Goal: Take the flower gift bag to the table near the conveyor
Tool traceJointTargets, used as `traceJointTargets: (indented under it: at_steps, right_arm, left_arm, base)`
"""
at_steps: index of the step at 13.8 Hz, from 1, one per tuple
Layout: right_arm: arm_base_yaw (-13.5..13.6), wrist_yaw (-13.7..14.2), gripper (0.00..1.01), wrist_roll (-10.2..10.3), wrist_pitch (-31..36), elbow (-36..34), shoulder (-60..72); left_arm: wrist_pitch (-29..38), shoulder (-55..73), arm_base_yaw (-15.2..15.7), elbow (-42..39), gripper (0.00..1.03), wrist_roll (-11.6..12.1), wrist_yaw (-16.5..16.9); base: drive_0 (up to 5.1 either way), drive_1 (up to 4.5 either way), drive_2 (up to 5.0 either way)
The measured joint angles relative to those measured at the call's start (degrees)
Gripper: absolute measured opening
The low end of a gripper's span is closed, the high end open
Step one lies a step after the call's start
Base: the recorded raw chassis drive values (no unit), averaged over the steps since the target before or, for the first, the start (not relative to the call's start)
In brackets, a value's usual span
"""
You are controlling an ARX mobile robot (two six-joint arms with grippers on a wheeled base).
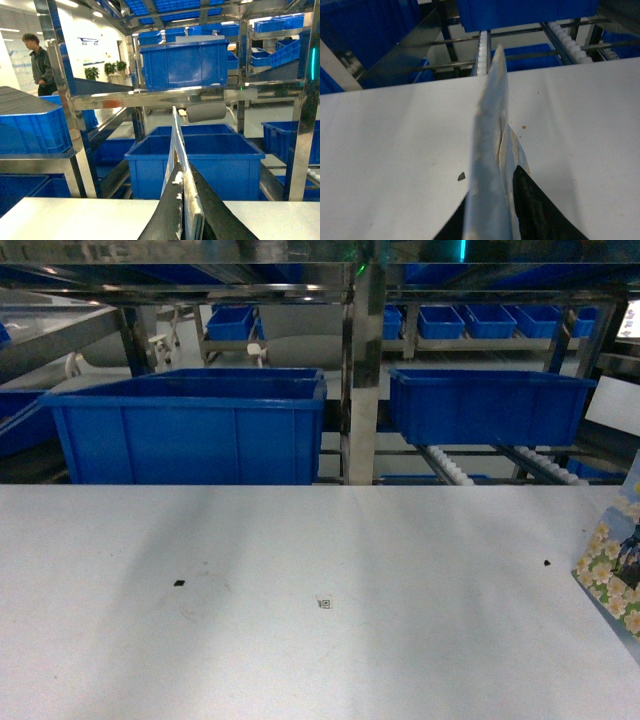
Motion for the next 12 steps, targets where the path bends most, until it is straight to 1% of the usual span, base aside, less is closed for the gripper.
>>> traceJointTargets:
  at_steps: [2, 3, 4, 6, 8, 9, 10, 11, 12]
  right_arm:
    - [0.1, 0.9, 0.42, 0.3, 1.9, -2.9, -0.7]
    - [0.6, 1.7, 0.55, 0.9, 2.8, -4.4, -1.5]
    - [1.4, 3.0, 0.69, 1.7, 4.2, -6.1, -3.3]
    - [3.0, 5.5, 0.97, 2.0, 7.0, -9.2, -7.4]
    - [3.5, 8.4, 0.98, 1.4, 9.7, -13.4, -11.8]
    - [3.5, 11.4, 0.98, 0.4, 11.3, -16.0, -15.8]
    - [3.4, 12.6, 0.98, -0.1, 11.5, -17.0, -18.0]
    - [3.3, 14.1, 0.98, -0.6, 11.4, -18.2, -20.1]
    - [2.2, 15.8, 0.98, -0.9, 6.5, -20.8, -25.5]
  left_arm:
    - [0.0, 0.0, 0.0, 0.0, 0.02, 0.0, 0.0]
    - [0.0, 0.0, 0.0, 0.0, 0.02, 0.0, 0.0]
    - [0.0, 0.0, 0.0, 0.0, 0.02, 0.0, 0.0]
    - [0.0, 0.0, 0.0, 0.0, 0.02, 0.0, 0.0]
    - [0.0, 0.0, 0.0, 0.0, 0.02, 0.0, 0.0]
    - [0.0, 0.0, 0.0, 0.0, 0.02, 0.0, 0.0]
    - [0.0, 0.0, 0.0, 0.0, 0.02, 0.0, 0.0]
    - [0.0, 0.0, 0.0, 0.0, 0.02, 0.0, 0.0]
    - [0.0, 0.0, 0.0, 0.0, 0.02, 0.0, 0.0]
  base:
    - [0.0, 0.0, 0.0]
    - [0.0, 0.0, 0.0]
    - [0.0, 0.0, 0.0]
    - [0.0, 0.0, 0.0]
    - [0.0, 0.0, 0.0]
    - [0.0, 0.0, 0.0]
    - [0.0, 0.0, 0.0]
    - [0.0, 0.0, 0.0]
    - [0.0, 0.0, 0.0]
